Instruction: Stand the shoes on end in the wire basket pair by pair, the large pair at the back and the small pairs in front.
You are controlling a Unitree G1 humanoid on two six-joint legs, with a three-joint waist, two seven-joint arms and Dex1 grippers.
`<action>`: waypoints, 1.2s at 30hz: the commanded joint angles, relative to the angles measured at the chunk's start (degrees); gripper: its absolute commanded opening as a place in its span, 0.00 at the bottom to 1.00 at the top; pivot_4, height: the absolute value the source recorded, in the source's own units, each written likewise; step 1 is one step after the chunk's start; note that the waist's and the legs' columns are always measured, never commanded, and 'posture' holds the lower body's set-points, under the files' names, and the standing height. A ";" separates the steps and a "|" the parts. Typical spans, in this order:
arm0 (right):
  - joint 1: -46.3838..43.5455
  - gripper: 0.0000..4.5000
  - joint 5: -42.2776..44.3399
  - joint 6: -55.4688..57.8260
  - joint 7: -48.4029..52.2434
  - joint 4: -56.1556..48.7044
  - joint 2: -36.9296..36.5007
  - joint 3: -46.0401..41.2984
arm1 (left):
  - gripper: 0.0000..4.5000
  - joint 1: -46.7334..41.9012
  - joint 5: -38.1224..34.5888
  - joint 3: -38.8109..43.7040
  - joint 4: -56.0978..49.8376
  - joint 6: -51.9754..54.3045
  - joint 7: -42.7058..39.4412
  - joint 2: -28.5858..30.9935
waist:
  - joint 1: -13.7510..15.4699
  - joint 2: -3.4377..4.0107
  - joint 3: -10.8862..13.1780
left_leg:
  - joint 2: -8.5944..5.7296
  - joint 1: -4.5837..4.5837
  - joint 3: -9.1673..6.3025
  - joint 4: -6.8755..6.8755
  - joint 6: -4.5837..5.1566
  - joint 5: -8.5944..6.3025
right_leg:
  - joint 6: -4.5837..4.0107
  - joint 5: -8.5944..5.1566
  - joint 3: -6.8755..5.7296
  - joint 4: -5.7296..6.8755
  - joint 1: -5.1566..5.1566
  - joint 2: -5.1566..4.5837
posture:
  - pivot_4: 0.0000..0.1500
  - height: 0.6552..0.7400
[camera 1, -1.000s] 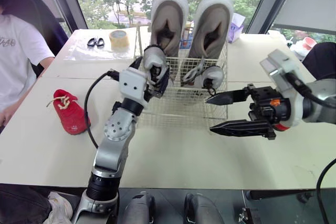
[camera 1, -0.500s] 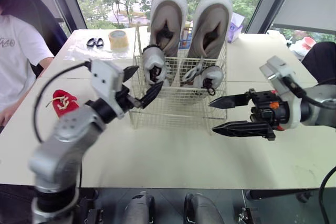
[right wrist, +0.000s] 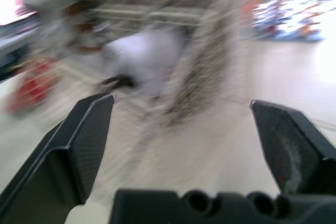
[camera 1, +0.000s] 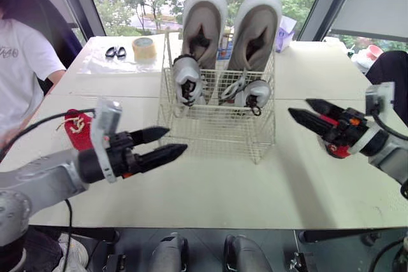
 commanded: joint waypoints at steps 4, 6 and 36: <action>10.33 1.00 -16.64 -10.23 -21.92 -12.93 13.30 -3.43 | 0.99 -3.06 4.66 -9.57 -1.65 -3.98 -0.70 -5.29 | 0.09 0.10 -0.04 | 0.00 -0.04 0.00 -0.07 -0.23 0.14 | -0.04 -0.02 0.01 0.01 -0.06 0.00 | 1.00 1.00; 14.04 1.00 -19.24 -11.79 -24.37 -13.50 16.29 -4.02 | 0.99 -3.72 6.40 -11.22 -1.58 -4.52 -1.13 -6.16 | -0.06 0.17 -0.08 | 0.00 -0.03 0.01 -0.07 -0.17 0.10 | -0.05 -0.03 0.02 0.01 -0.06 0.01 | 1.00 1.00; -1.37 0.69 -26.59 -13.60 -13.49 28.50 7.71 5.94 | 1.00 2.14 10.25 -10.01 -5.94 -7.15 -1.10 -2.81 | -1.63 0.71 -0.36 | 0.02 0.03 0.01 -0.21 -0.03 0.05 | -0.36 -0.24 0.12 0.00 -0.10 0.09 | 1.00 1.00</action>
